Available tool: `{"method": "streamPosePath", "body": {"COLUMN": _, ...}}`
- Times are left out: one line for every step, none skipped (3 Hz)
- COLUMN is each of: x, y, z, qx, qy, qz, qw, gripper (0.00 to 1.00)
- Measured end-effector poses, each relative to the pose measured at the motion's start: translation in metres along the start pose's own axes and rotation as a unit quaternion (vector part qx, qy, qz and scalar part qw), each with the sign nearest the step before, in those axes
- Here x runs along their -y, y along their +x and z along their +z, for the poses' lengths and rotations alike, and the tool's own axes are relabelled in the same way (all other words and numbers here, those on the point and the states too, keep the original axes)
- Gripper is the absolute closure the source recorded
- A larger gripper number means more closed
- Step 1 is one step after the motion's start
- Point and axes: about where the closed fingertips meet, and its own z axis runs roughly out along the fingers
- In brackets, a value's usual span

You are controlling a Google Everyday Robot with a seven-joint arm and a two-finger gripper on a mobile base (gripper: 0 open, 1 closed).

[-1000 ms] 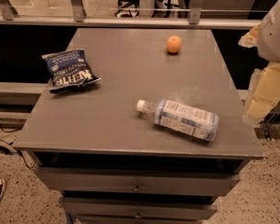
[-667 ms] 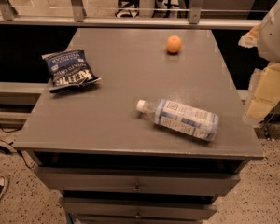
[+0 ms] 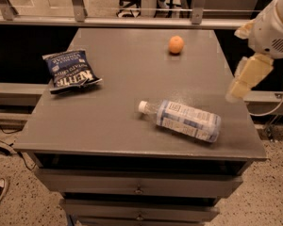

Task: Move orange near blue plastic bottle

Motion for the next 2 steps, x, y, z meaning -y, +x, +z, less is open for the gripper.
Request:
{"method": "streamPosePath", "body": {"x": 0.048, "y": -0.004, "z": 0.033, "qx": 0.057, "qy": 0.021, "qz": 0.033, "qw": 0.9976, "gripper": 0.00}}
{"method": "streamPosePath", "body": {"x": 0.101, "y": -0.013, "z": 0.076, "qx": 0.124, "qy": 0.041, "qz": 0.073, "qw": 0.9886, "gripper": 0.00}}
